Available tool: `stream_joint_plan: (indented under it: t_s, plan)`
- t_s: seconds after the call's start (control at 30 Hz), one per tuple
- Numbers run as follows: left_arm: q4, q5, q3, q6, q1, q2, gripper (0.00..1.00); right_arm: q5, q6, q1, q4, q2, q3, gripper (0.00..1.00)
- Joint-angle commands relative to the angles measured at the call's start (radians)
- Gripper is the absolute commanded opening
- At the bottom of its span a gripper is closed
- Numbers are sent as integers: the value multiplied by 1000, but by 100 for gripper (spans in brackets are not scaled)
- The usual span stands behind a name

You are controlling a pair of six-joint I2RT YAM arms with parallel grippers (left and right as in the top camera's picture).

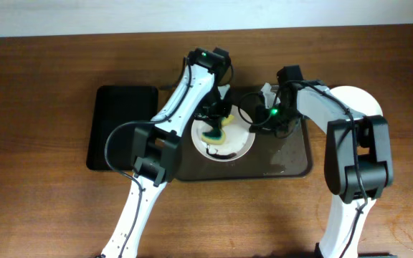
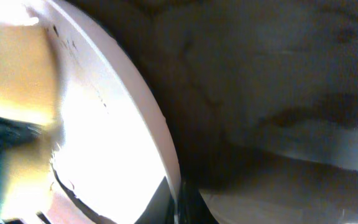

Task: Clean dirty plates on tray and stack at the side
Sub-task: 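Scrub the third plate with the sponge in the left gripper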

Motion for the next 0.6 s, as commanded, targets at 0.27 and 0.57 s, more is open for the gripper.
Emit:
stream_joint_plan:
  t_s: [0.27, 0.57]
  plan:
    - [-55, -240, -10, -29, 11, -451, 0, 43, 18, -36, -6, 9, -17, 4]
    - [1058, -290, -1347, -77, -47, -1171, 0, 5, 18, -35, 10, 9, -17, 4]
